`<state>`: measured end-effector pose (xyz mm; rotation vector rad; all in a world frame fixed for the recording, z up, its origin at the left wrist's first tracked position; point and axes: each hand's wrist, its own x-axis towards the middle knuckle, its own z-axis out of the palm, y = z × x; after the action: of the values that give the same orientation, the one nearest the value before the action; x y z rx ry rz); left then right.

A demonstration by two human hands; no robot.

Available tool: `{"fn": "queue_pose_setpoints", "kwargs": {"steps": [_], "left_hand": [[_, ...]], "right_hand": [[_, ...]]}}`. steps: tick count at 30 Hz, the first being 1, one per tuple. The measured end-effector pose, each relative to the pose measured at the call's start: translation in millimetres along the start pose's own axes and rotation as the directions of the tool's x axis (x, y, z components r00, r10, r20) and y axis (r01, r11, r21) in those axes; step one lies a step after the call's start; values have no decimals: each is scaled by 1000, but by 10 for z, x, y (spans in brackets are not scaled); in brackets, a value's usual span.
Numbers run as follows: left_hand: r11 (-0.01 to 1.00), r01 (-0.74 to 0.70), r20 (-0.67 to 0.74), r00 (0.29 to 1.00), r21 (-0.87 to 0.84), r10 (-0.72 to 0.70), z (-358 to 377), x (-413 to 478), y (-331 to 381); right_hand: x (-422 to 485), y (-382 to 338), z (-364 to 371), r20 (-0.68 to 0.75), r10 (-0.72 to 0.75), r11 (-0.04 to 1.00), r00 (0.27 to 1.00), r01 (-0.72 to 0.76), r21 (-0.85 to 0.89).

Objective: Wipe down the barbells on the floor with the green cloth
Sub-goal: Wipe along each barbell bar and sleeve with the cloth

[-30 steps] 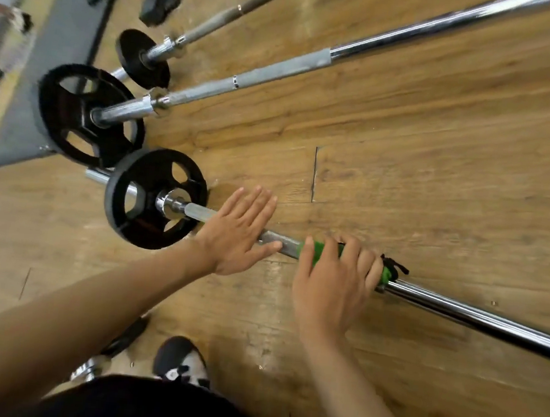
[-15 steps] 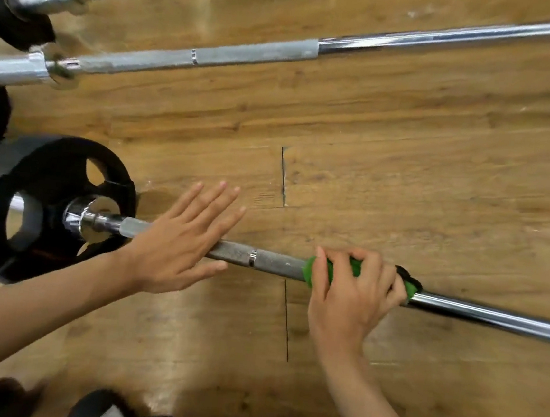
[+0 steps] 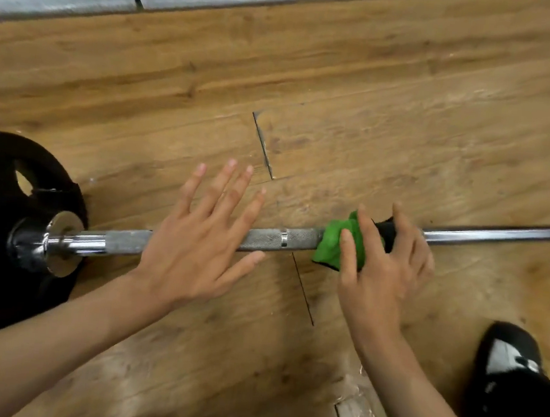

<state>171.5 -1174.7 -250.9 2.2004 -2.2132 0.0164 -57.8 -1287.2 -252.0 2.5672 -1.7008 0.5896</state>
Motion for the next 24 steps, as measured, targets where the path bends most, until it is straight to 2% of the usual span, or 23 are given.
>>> {"fn": "queue_pose_setpoints", "kwargs": {"steps": [4,7,11,14,17,21,24], "left_hand": [[1000,25,-15,1000,15,-25,8,27,1],[996,68,0,998,54,-68,21,56,25],[993,64,11,998,101,-65,-2,96,35],[989,73,36,996,127,-78,-24,115,51],[987,87,52,994,135,-94,-25,129,71],[985,84,50,994,154,-93,-23,131,86],[983,85,45,995,165,-94,-15,132,95]], "right_hand": [[26,-17,153,31,-100,992,994,98,78],[24,-99,230,-32,-35,978,999,41,206],[16,-307,292,-29,51,977,998,-44,208],[24,-255,325,-40,-45,980,998,52,190],[97,91,326,-75,-146,969,986,158,189],[193,589,347,-170,38,984,985,-7,176],[236,584,383,-197,218,955,956,-168,243]]}}
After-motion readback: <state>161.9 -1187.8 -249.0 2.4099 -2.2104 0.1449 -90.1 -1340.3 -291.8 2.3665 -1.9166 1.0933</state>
